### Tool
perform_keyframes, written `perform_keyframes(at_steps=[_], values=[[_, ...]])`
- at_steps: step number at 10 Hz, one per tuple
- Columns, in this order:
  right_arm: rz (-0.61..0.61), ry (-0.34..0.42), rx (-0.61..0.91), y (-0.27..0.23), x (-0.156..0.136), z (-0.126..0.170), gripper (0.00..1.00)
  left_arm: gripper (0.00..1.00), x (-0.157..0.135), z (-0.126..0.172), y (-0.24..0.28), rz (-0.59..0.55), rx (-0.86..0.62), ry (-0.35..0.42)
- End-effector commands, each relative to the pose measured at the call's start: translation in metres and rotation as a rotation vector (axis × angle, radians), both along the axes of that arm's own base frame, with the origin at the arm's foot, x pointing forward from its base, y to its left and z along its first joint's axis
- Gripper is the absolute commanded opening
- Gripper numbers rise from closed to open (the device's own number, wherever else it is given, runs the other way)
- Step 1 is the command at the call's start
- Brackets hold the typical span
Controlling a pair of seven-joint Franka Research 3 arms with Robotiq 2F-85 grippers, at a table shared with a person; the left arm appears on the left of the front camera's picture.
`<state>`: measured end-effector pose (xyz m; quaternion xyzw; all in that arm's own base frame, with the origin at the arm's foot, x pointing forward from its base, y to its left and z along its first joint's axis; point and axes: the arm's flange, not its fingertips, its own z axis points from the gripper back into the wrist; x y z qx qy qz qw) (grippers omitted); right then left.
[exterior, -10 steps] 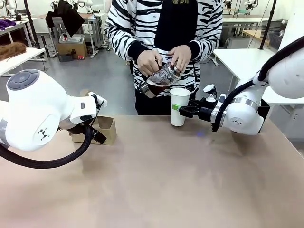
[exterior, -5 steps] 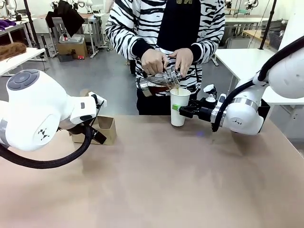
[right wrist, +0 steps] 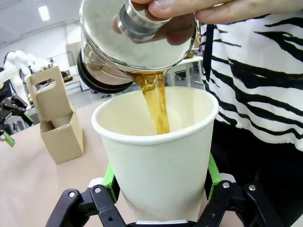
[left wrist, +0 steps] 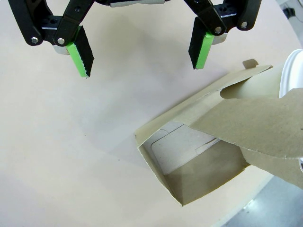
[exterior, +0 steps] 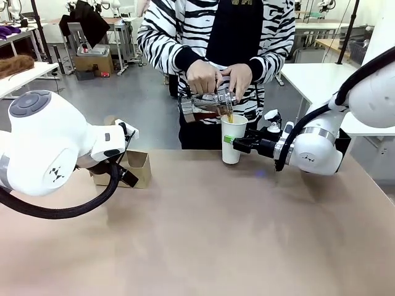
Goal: Pour a drink into a cup and package it in a carrier.
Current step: When a person places the Paper Cup Lid on the 600 ml Paper Cup , lift the 600 ml Paper Cup.
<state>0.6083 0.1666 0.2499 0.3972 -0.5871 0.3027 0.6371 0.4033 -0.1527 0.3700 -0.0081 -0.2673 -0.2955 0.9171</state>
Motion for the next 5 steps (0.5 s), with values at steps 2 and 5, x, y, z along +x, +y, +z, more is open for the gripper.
perform_keyframes(at_steps=[2, 5], values=[[-0.005, 0.002, 0.010, 0.0019, -0.0012, 0.0023, 0.81, 1.00, 0.0001, 0.0005, 0.0006, 0.001, -0.004, 0.000], [-0.005, 0.002, 0.010, 0.0019, -0.0012, 0.0023, 0.81, 1.00, 0.0001, 0.0005, 0.0006, 0.001, -0.004, 0.000]])
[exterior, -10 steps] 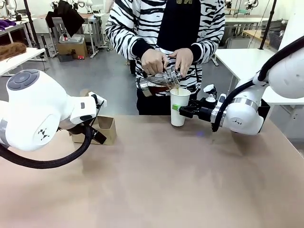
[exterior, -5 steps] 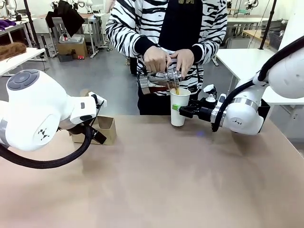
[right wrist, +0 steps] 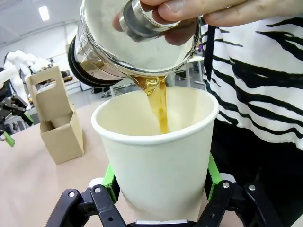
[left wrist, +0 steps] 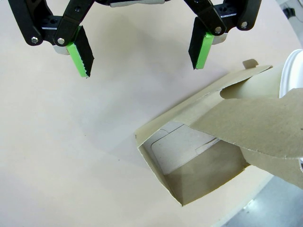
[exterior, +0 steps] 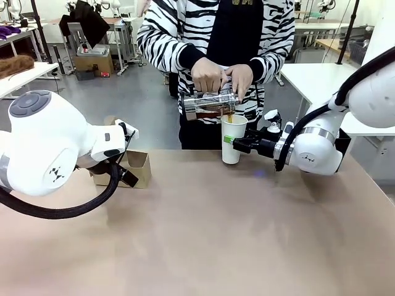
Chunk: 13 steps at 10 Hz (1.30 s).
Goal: Pour a drink into a cup and package it in a carrier.
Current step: When a person places the Paper Cup Lid on the 600 ml Paper Cup , lift the 600 ml Paper Cup.
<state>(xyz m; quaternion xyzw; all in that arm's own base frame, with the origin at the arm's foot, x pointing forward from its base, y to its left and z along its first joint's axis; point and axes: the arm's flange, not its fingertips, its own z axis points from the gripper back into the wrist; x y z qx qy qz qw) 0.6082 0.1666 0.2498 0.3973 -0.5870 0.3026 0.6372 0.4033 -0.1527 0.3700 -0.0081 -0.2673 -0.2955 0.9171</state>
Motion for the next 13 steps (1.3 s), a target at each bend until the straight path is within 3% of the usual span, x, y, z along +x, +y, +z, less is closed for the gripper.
perform_keyframes(at_steps=[1, 13], values=[[-0.005, 0.002, 0.010, 0.0019, -0.0012, 0.0024, 0.81, 1.00, 0.0001, 0.0005, 0.0006, 0.001, -0.004, 0.000], [-0.005, 0.002, 0.010, 0.0019, -0.0012, 0.0024, 0.81, 1.00, 0.0001, 0.0005, 0.0006, 0.001, -0.004, 0.000]])
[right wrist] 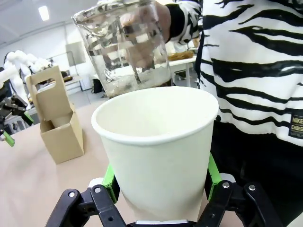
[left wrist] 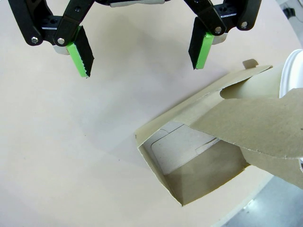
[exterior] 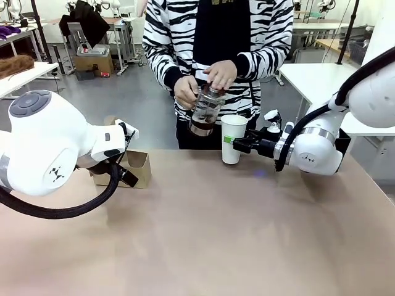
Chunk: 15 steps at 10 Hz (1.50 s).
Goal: Pour a drink into a cup and package it in a carrier.
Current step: When a person places the Paper Cup Lid on the 600 ml Paper Cup , lift the 600 ml Paper Cup.
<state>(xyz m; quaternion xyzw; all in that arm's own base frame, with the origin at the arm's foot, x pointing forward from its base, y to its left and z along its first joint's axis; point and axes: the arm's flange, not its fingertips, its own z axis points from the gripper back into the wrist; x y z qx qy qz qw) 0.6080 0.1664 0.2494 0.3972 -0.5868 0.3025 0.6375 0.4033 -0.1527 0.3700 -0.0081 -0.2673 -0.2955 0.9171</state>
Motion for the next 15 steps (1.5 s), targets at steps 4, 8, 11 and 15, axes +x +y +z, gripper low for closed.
perform_keyframes(at_steps=[4, 8, 11, 15], values=[[-0.005, 0.001, 0.011, 0.0021, -0.0009, 0.0028, 0.81, 1.00, 0.0001, 0.0005, 0.0006, 0.001, -0.004, 0.000], [-0.005, 0.001, 0.011, 0.0021, -0.0009, 0.0028, 0.81, 1.00, 0.0001, 0.0005, 0.0006, 0.001, -0.004, 0.000], [-0.005, 0.001, 0.011, 0.0021, -0.0009, 0.0028, 0.81, 1.00, 0.0001, 0.0005, 0.0006, 0.001, -0.004, 0.000], [-0.005, 0.001, 0.011, 0.0021, -0.0009, 0.0028, 0.81, 1.00, 0.0001, 0.0005, 0.0006, 0.001, -0.004, 0.000]])
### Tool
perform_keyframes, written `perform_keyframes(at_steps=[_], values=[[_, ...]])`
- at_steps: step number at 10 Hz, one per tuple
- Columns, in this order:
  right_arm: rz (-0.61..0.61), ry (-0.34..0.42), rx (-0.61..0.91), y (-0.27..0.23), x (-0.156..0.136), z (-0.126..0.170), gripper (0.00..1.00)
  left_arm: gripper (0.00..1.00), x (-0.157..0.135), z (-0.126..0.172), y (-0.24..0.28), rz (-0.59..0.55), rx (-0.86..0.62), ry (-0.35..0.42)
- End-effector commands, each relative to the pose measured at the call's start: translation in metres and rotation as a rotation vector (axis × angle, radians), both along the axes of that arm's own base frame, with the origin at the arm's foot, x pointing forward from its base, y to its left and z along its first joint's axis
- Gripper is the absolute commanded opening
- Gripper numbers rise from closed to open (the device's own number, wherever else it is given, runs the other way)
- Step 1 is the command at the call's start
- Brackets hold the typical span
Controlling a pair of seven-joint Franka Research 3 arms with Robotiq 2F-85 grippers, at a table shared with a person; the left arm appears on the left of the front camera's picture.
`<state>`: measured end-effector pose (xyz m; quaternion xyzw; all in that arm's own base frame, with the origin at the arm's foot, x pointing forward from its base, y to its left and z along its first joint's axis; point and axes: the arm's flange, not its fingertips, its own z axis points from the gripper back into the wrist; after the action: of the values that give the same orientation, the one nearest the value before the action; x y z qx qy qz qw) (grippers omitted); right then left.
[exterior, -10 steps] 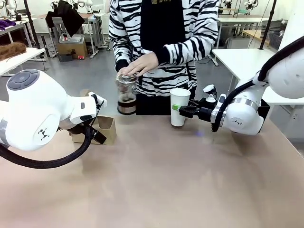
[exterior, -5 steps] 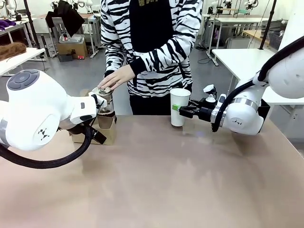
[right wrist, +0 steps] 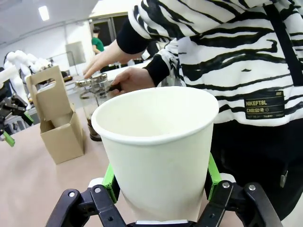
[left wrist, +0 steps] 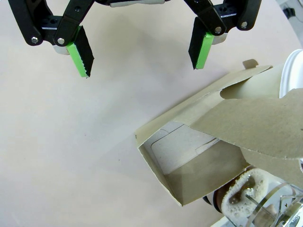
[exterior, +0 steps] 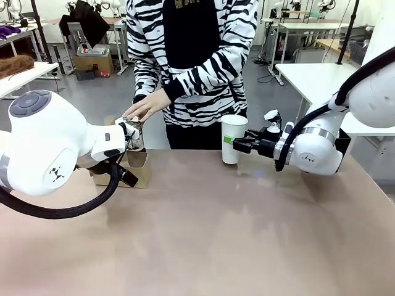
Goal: Pour a drink into a cup and package it in a carrier.
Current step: When a person places the Paper Cup Lid on the 600 ml Paper Cup , lift the 600 ml Paper Cup.
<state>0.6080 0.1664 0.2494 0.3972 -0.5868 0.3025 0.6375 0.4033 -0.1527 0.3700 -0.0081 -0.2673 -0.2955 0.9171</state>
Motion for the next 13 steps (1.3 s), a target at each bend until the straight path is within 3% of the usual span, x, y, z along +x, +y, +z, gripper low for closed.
perform_keyframes(at_steps=[1, 13], values=[[-0.005, 0.001, 0.011, 0.0021, -0.0009, 0.0028, 0.81, 1.00, 0.0001, 0.0005, 0.0006, 0.001, -0.004, 0.000], [-0.005, 0.001, 0.011, 0.0021, -0.0009, 0.0028, 0.81, 1.00, 0.0001, 0.0005, 0.0006, 0.001, -0.004, 0.000]])
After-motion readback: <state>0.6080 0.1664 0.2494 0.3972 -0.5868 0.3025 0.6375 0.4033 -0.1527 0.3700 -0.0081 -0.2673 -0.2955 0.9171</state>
